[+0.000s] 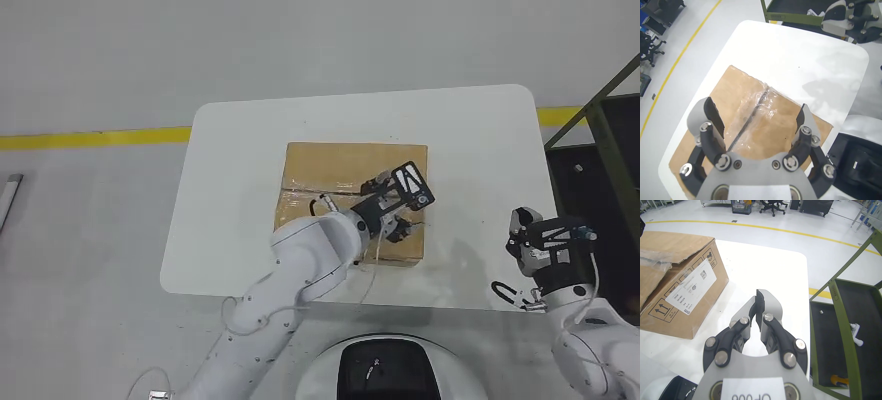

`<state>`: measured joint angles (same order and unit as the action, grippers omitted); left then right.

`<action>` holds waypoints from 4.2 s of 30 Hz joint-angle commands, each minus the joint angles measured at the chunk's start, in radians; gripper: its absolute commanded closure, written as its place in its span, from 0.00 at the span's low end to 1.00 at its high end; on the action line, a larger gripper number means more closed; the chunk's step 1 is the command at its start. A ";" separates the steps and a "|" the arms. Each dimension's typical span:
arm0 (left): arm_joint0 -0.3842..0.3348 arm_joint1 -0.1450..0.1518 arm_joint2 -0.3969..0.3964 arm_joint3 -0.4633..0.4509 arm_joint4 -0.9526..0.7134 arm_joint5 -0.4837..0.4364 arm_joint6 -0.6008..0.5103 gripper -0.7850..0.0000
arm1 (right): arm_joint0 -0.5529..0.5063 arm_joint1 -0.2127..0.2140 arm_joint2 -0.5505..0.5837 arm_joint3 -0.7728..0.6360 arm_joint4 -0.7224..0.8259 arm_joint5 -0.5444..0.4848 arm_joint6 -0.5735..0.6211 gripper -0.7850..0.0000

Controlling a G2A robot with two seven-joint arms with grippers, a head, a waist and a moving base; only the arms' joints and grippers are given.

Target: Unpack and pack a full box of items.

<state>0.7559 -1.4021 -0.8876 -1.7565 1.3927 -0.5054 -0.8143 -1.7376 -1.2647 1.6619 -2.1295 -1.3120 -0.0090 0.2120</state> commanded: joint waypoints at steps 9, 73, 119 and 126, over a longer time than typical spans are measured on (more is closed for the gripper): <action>-0.025 -0.002 0.023 0.041 0.067 -0.033 -0.025 0.40 | 0.008 -0.002 -0.007 -0.002 0.001 0.003 0.003 1.00; 0.376 0.080 -0.740 -0.313 0.142 0.190 0.091 1.00 | 0.132 -0.003 -0.034 0.092 0.053 -0.054 0.063 1.00; 0.367 0.066 -0.869 -0.040 -0.242 0.748 0.379 0.00 | 0.151 0.001 -0.048 0.090 0.026 -0.035 0.108 1.00; 0.366 0.069 -0.903 -0.054 -0.266 0.782 0.390 0.00 | 0.146 0.002 -0.045 0.087 0.027 -0.037 0.107 1.00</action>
<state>1.1210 -1.3330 -1.7864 -1.8080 1.1327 0.2697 -0.4270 -1.5901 -1.2632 1.6168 -2.0407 -1.2845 -0.0467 0.3196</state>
